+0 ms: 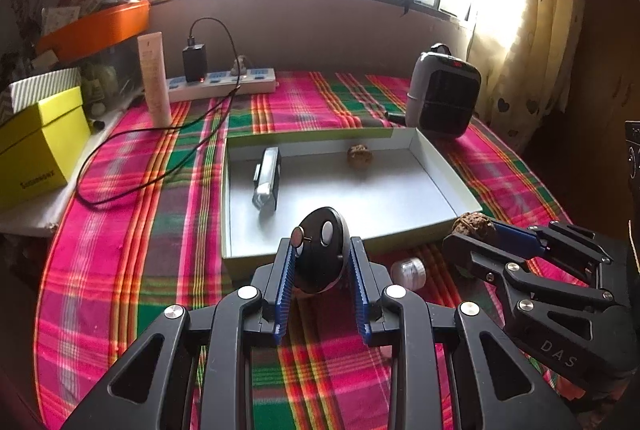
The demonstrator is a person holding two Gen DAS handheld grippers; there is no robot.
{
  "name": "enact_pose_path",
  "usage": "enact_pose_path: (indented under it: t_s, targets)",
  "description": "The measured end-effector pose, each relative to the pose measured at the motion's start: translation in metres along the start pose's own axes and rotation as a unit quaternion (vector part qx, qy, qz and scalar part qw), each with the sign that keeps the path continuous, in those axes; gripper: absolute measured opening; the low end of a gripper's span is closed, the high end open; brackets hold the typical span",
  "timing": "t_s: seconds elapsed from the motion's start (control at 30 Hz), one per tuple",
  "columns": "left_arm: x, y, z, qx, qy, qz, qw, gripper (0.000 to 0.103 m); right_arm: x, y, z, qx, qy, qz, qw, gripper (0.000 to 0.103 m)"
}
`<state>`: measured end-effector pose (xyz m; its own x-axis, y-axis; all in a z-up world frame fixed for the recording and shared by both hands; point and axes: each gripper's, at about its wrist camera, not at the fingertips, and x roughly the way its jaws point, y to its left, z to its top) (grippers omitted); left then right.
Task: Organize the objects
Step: 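Carry the white toy and the walnut over the white box lid with both tools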
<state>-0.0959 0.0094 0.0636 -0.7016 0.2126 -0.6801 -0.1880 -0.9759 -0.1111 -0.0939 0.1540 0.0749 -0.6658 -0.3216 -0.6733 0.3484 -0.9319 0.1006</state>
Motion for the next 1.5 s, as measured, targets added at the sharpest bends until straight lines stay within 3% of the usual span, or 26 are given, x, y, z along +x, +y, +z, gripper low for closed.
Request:
enact_pose_path:
  t_s: [0.97, 1.5]
  targets:
    - [0.056, 0.009, 0.05, -0.004, 0.007, -0.006, 1.0, 0.024, 0.05, -0.042, 0.053, 0.016, 0.021, -0.019, 0.999, 0.03]
    - [0.102, 0.008, 0.066, 0.003, 0.039, -0.004, 0.9992, 0.024, 0.107, -0.064, 0.074, 0.007, 0.08, -0.04, 0.996, 0.03]
